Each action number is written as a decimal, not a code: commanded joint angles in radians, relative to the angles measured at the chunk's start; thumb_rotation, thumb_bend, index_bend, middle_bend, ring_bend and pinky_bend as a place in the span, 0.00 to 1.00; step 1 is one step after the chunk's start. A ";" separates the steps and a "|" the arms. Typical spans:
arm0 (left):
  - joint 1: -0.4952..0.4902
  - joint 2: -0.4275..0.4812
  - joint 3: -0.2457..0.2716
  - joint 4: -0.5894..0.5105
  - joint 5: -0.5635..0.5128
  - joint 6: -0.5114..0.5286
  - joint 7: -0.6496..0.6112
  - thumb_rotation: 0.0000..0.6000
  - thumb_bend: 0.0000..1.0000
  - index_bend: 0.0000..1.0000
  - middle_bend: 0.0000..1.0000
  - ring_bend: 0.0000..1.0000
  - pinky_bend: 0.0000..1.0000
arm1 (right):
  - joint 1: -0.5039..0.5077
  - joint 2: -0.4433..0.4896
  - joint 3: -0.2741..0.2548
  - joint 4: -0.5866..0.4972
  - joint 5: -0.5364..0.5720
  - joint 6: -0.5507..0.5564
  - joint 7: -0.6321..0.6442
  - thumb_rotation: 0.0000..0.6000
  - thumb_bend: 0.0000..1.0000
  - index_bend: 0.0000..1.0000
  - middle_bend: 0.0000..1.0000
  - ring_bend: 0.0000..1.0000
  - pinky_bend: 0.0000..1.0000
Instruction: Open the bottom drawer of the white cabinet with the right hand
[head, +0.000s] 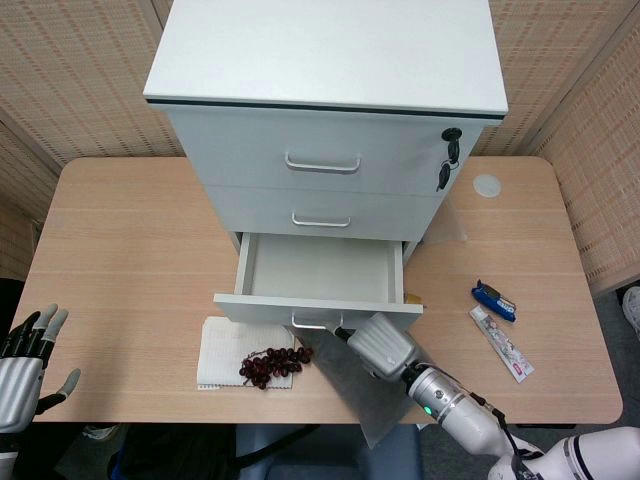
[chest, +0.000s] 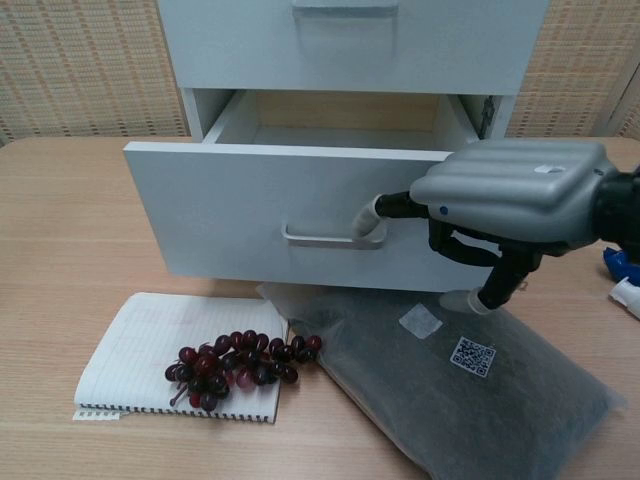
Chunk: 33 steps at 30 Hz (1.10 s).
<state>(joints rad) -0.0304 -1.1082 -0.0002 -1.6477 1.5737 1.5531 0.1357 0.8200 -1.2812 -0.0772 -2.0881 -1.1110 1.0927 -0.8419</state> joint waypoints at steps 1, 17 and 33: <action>0.001 0.002 -0.001 -0.001 0.000 0.002 -0.001 1.00 0.29 0.00 0.00 0.01 0.13 | -0.037 0.027 -0.015 -0.033 -0.084 0.051 0.008 1.00 0.26 0.16 0.82 0.87 0.84; -0.006 0.000 -0.011 -0.003 -0.007 -0.001 -0.010 1.00 0.29 0.00 0.00 0.01 0.13 | -0.384 0.301 -0.056 -0.009 -0.417 0.495 0.267 1.00 0.26 0.16 0.68 0.71 0.82; -0.018 -0.018 -0.026 -0.019 0.007 0.010 0.024 1.00 0.29 0.00 0.00 0.00 0.13 | -0.673 0.264 -0.057 0.344 -0.252 0.560 0.638 1.00 0.26 0.00 0.04 0.05 0.24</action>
<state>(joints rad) -0.0489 -1.1263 -0.0260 -1.6665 1.5799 1.5627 0.1590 0.1785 -1.0010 -0.1357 -1.7774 -1.3734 1.6548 -0.2419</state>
